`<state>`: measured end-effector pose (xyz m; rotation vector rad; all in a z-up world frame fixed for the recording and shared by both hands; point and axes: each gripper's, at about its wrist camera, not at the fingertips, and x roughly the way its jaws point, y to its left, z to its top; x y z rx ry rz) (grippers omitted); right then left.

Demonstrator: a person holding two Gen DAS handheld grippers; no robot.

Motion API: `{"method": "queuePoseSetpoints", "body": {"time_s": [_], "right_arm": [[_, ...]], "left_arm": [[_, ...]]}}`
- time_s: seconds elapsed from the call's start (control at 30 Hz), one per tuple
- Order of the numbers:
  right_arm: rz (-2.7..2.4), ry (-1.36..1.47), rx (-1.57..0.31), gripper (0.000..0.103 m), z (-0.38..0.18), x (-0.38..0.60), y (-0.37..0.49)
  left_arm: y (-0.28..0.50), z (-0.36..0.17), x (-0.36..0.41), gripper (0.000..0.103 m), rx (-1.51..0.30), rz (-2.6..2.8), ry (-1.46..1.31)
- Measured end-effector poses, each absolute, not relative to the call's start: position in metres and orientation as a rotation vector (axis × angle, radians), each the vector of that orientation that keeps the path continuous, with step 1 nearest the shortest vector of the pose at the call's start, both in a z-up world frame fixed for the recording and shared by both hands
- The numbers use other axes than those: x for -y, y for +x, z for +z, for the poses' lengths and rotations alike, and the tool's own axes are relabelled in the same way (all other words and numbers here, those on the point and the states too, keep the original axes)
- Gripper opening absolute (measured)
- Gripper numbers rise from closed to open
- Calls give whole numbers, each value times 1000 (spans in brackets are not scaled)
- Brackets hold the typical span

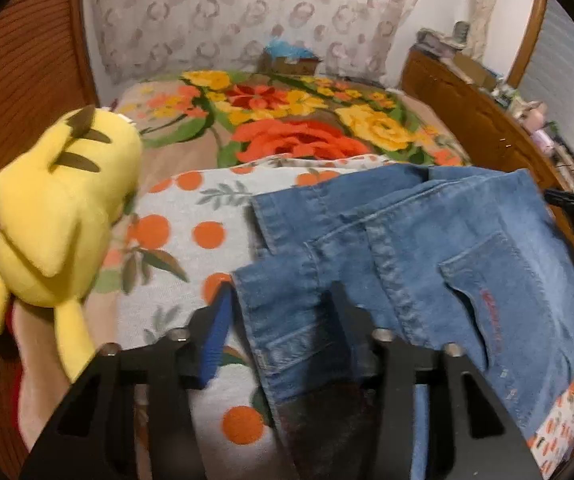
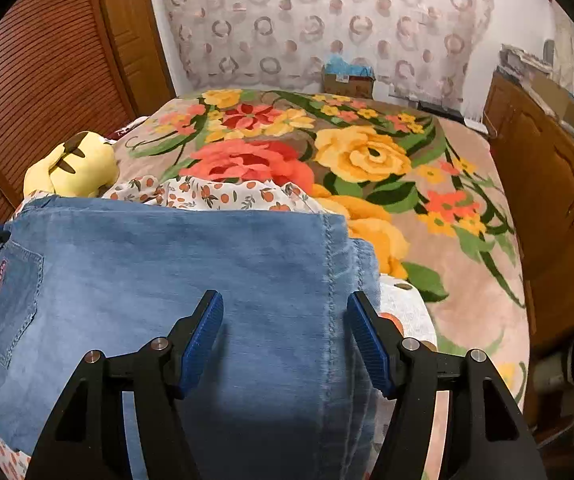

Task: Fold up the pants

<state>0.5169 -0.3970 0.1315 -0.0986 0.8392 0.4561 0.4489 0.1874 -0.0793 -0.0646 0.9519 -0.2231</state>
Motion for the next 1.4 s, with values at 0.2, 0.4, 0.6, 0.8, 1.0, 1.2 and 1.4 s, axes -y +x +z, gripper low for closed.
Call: {"method": "queuePoseSetpoints", "body": {"time_s": [0.2, 0.4, 0.6, 0.8, 1.0, 1.2, 1.4], "right_arm": [[474, -67, -856, 67, 118, 408, 529], [477, -62, -860, 53, 100, 398, 564], [441, -86, -877, 15, 79, 376, 576], [462, -82, -782, 6, 96, 380, 543], [439, -43, -656, 5, 120, 396, 507], [370, -18, -602, 5, 124, 410, 505], [319, -47, -692, 5, 76, 393, 536]], "left_arm": [[449, -71, -188, 12, -947, -204, -45], [444, -67, -189, 11, -943, -214, -43], [437, -56, -184, 8, -912, -225, -42], [420, -25, -178, 8, -841, -240, -34], [418, 6, -171, 8, -771, -242, -12], [454, 5, -166, 8, -762, -218, -21], [484, -33, -156, 8, -834, -183, 23]]}}
